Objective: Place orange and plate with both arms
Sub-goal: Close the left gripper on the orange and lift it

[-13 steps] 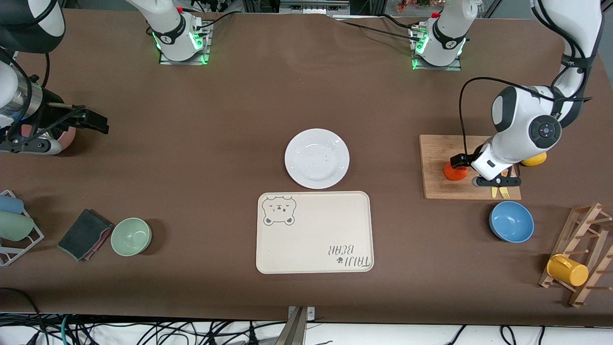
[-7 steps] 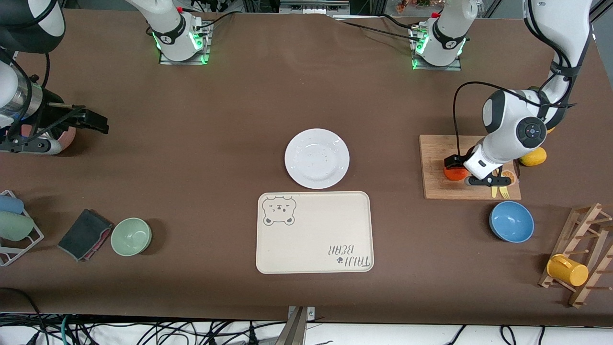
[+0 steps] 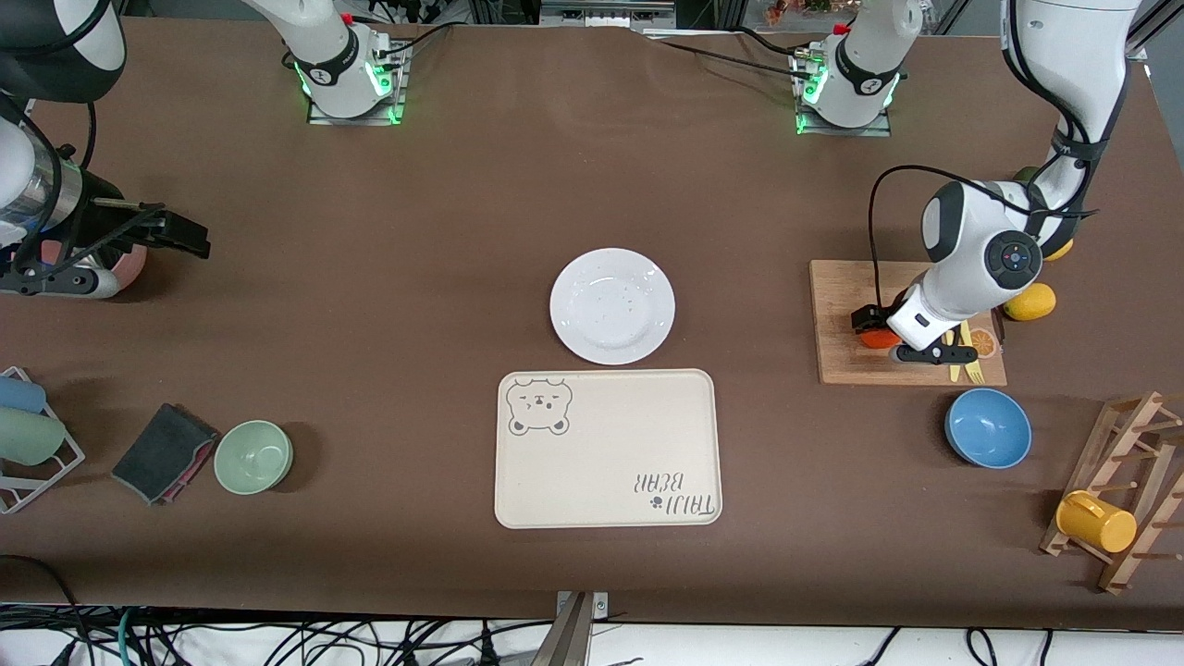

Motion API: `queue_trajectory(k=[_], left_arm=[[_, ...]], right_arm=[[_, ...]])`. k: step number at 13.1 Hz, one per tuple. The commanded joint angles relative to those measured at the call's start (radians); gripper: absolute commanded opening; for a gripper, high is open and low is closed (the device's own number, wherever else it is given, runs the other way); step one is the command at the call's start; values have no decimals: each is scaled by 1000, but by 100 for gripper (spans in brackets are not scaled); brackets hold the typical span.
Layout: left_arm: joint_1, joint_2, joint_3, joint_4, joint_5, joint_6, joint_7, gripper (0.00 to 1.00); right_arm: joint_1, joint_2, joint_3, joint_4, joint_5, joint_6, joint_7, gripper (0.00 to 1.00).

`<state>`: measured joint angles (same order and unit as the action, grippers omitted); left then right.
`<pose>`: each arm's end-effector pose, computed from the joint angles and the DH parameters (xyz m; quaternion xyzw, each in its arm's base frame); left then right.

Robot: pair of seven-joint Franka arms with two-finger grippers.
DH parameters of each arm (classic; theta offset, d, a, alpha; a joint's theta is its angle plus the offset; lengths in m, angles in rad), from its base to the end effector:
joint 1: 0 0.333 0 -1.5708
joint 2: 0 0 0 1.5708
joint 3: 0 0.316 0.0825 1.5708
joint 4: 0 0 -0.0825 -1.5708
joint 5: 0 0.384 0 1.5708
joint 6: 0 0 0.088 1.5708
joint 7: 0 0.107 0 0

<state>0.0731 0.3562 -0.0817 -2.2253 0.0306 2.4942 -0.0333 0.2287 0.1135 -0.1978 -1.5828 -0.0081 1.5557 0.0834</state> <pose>0.5399 -0.0057 0.2053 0.9991 0.0017 -0.0430 0.0047 0.5803 0.0227 0.5544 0.9971 -0.0261 -0.0682 0.0191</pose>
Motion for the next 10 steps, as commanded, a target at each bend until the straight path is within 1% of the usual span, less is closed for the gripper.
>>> queue_trajectory(k=[1, 2, 3, 4, 5, 6, 8, 9, 10], left_arm=[[-4, 4, 2, -5, -12, 15, 12, 47], [-4, 6, 2, -5, -11, 15, 12, 39], [-4, 7, 0, -7, -9, 15, 12, 36], [-4, 9, 0, -8, -9, 14, 12, 23], [-4, 3, 0, -8, -9, 12, 12, 22], [-4, -12, 0, -7, -9, 3, 13, 17], [-4, -77, -10, -5, -11, -36, 13, 12], [-4, -112, -36, -7, -24, -49, 12, 12], [-4, -137, -84, -4, -38, -55, 6, 12]], right_arm=[[0, -9, 1, 1, 10, -11, 7, 100], [0, -9, 1, 1, 10, -11, 6, 100], [0, -9, 1, 1, 10, -11, 7, 100], [0, -8, 1, 1, 10, -11, 6, 100], [0, -9, 1, 1, 10, -11, 7, 100], [0, -8, 1, 1, 10, -11, 7, 100], [0, -8, 1, 0, 10, -11, 7, 100], [0, -8, 1, 1, 10, -11, 7, 100], [0, -8, 1, 1, 10, -11, 7, 100]])
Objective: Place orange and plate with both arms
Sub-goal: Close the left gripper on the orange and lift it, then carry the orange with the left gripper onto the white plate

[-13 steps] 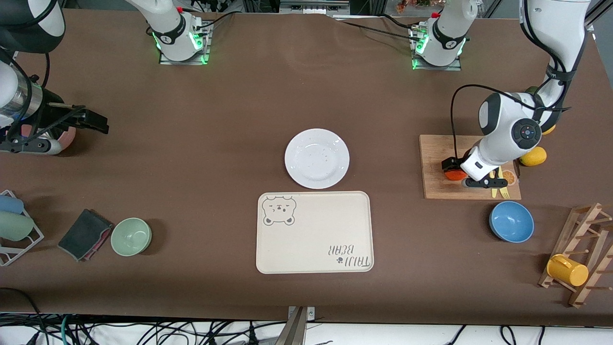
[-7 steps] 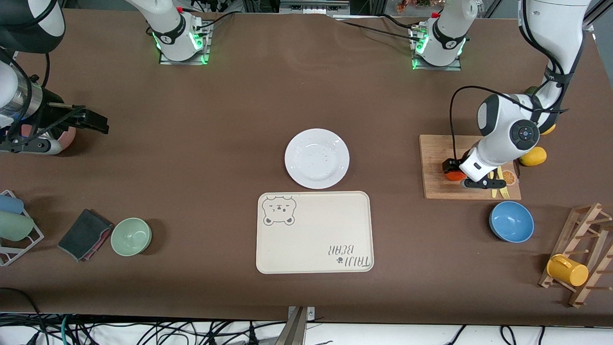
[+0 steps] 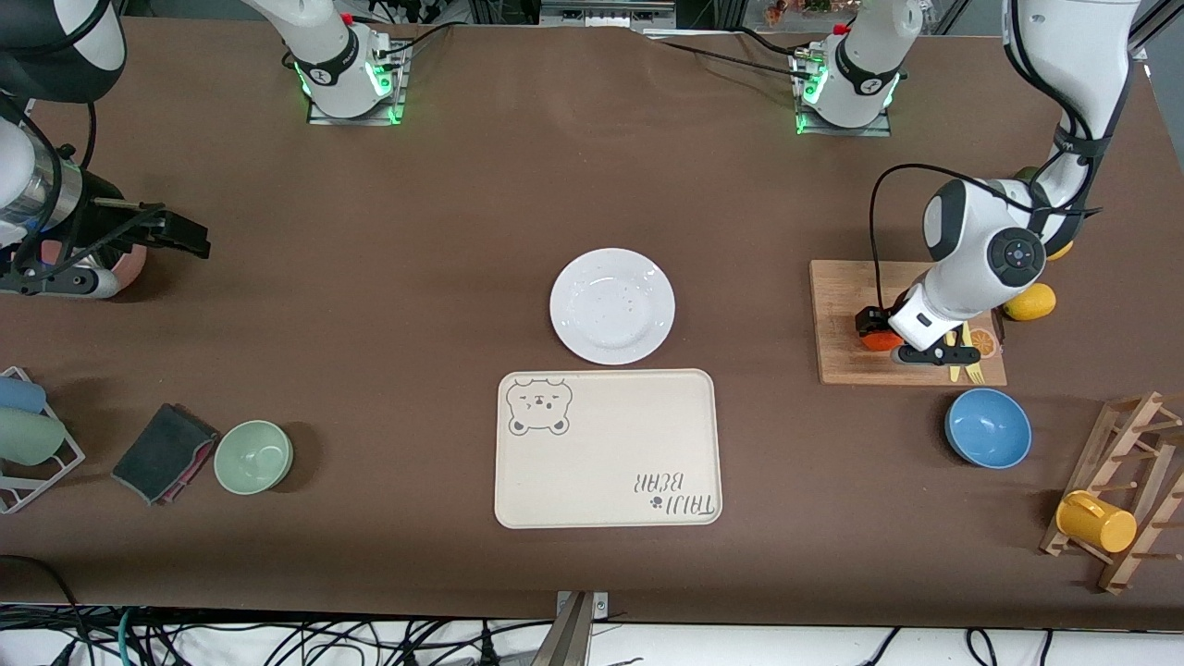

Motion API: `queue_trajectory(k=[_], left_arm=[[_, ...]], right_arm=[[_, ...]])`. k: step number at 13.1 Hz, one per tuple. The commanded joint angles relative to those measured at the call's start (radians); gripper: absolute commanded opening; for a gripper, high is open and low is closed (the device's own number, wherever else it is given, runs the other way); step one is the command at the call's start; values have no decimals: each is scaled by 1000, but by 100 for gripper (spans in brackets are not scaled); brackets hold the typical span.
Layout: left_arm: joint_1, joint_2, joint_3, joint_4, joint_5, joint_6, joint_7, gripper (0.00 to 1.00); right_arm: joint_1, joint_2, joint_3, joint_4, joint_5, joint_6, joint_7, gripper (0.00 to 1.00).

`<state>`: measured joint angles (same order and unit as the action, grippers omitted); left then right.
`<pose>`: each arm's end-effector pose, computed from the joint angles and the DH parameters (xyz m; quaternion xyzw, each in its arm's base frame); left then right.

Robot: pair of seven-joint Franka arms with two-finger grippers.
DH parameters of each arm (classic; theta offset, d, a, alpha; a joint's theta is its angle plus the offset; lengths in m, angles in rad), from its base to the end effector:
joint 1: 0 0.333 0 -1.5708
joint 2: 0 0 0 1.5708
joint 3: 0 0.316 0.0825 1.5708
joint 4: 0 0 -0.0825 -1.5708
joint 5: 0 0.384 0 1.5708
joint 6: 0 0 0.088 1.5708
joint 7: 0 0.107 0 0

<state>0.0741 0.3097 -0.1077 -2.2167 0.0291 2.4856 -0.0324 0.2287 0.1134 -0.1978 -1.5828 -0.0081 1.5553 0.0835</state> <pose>0.5473 -0.0190 0.2333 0.9997 -0.0101 -0.0196 0.0071 0.5802 0.0227 0.5544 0.9971 -0.0262 -0.0683 0.0191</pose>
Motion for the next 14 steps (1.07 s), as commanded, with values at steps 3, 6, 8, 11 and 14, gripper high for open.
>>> queue_trajectory(k=[3, 6, 8, 11, 14], left_arm=[[-7, -104, -179, 12, -131, -45, -35, 9], [-74, -77, -256, 66, -179, -39, -173, 9], [-132, -32, -302, 95, -181, -21, -355, 10], [-276, 82, -336, 147, -167, 87, -562, 12], [-390, 206, -319, 276, -154, 114, -667, 12]], right_arm=[[0, -8, 1, 1, 11, -11, 7, 100], [0, -9, 3, 0, 10, -11, 7, 100], [0, -8, 3, 0, 10, -11, 7, 100], [0, -8, 3, 0, 10, -11, 7, 100], [0, -8, 3, 0, 10, -11, 7, 100]])
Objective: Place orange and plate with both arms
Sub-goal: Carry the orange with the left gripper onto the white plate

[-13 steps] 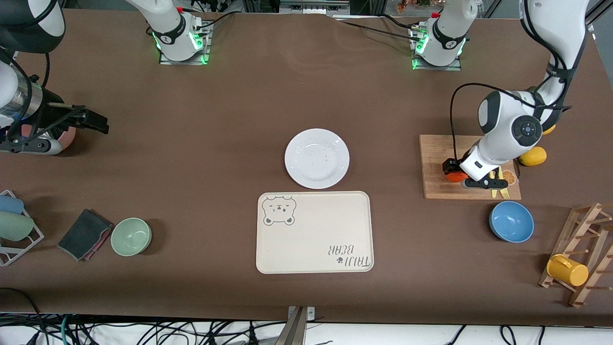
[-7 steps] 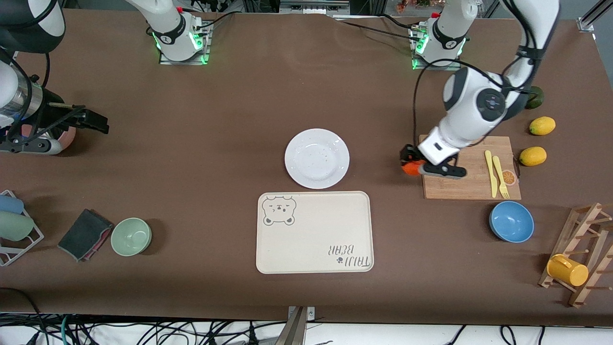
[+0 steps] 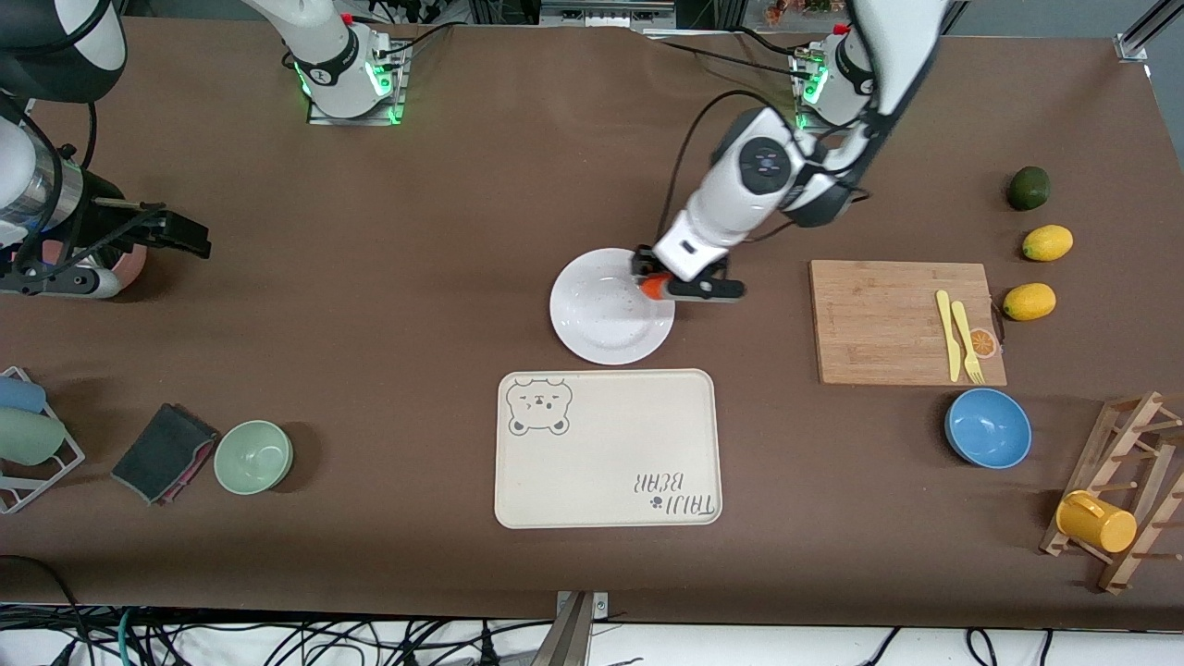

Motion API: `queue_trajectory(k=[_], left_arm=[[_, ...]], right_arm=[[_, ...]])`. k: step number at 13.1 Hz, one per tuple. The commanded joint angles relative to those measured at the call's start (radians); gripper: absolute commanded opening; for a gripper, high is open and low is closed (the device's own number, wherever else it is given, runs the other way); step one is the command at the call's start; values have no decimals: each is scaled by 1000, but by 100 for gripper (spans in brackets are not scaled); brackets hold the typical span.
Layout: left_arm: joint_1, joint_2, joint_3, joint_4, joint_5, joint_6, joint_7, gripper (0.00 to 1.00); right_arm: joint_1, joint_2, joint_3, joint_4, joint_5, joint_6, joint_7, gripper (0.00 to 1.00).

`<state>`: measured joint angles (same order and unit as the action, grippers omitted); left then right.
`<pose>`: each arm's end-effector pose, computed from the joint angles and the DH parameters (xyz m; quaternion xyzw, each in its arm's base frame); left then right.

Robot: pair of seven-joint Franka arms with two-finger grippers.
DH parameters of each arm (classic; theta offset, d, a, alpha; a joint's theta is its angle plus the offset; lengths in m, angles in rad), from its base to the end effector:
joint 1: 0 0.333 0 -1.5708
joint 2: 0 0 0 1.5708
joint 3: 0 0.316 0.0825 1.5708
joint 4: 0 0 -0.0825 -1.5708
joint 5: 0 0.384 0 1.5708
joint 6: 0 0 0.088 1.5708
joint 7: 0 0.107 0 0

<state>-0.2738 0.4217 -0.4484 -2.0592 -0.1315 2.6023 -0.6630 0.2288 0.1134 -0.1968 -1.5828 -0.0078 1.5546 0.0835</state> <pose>0.4641 -0.3939 0.2627 0.9880 0.0483 -0.0212 0.1451 0.5801 0.0233 0.5543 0.9971 -0.0256 -0.0687 0.0190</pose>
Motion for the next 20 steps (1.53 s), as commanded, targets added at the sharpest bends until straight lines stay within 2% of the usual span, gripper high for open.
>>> queue_trajectory(k=[1, 4, 5, 9, 10, 11, 13, 15, 18, 20], left_arm=[[-42, 95, 30, 126, 22, -2, -36, 12], [-62, 147, 31, 137, 23, 2, -52, 20], [-76, 170, 34, 143, 23, 16, -52, 34], [-102, 204, 53, 143, 23, 62, -72, 36], [-102, 201, 53, 143, 24, 62, -79, 42], [-102, 200, 53, 143, 24, 62, -79, 55], [-102, 198, 54, 137, 24, 62, -79, 100], [-100, 193, 54, 129, 24, 62, -79, 100], [-94, 168, 56, 125, 24, 55, -81, 100], [-44, 91, 54, 97, 24, 16, -81, 100]], right_arm=[[0, -8, 2, 0, 11, -10, 6, 100], [0, -9, 2, 0, 9, -10, 5, 100], [0, -8, 2, 0, 9, -10, 5, 100], [0, -8, 2, 0, 11, -11, 2, 100], [0, -8, 2, 0, 11, -11, -5, 100], [0, -8, 2, -2, 11, -11, -10, 100], [-2, -3, 2, 3, 11, -19, -14, 100], [0, 18, 3, 3, 23, -14, -14, 100], [1, 67, 3, 3, 162, -16, -11, 100], [33, 122, 7, 3, 205, 5, 2, 100]])
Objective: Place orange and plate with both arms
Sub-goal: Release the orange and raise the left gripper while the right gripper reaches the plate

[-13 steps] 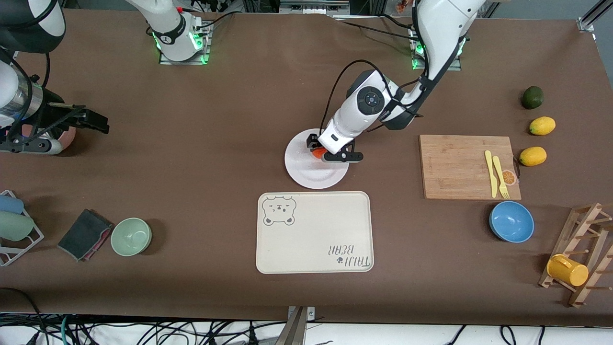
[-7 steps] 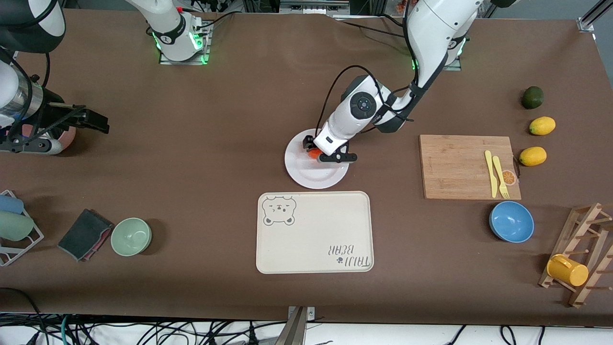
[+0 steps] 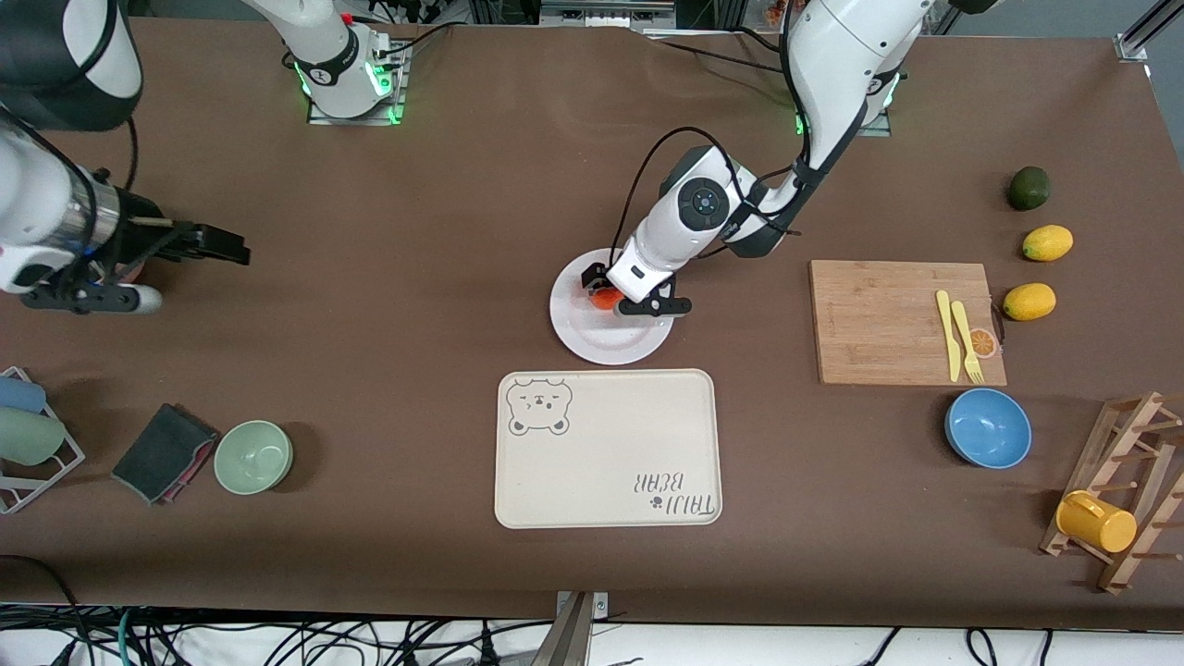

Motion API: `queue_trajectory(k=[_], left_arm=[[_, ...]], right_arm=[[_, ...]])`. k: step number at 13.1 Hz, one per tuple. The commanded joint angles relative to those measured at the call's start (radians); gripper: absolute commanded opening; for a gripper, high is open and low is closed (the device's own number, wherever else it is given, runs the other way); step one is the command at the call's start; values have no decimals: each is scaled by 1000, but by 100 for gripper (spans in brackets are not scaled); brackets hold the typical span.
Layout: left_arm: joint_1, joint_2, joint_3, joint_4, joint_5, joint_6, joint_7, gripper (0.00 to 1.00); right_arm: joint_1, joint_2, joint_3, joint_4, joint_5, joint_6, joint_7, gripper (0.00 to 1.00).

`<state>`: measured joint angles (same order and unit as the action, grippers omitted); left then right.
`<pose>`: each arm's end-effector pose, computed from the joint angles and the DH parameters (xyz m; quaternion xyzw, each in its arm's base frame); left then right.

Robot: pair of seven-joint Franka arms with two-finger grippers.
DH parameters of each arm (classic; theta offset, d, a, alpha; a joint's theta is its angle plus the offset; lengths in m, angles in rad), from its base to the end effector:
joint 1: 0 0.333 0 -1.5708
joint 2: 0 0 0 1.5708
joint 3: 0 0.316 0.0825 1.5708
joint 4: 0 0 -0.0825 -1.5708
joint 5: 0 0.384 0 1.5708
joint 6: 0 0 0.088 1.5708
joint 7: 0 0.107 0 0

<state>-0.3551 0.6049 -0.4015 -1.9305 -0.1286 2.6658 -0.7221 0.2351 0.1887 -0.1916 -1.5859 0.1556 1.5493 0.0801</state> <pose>0.4779 -0.4269 0.2093 0.9832 0.0787 -0.0354 0.1606 0.5929 0.0510 0.5096 -0.9918 0.0254 0.1138 0.0526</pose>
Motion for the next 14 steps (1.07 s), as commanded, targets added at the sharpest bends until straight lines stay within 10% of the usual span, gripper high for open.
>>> queue_trajectory(k=[1, 8, 14], left_arm=[[92, -156, 4, -34, 21, -119, -17, 100], [470, -500, -69, -36, 23, -385, -5, 100], [499, -563, 177, -28, 148, -521, 140, 100]], right_arm=[[45, 102, 1, 6, 94, 40, 6, 100], [170, 345, 6, -6, 508, 244, -11, 100], [199, 272, 131, -354, 779, 636, -260, 100]])
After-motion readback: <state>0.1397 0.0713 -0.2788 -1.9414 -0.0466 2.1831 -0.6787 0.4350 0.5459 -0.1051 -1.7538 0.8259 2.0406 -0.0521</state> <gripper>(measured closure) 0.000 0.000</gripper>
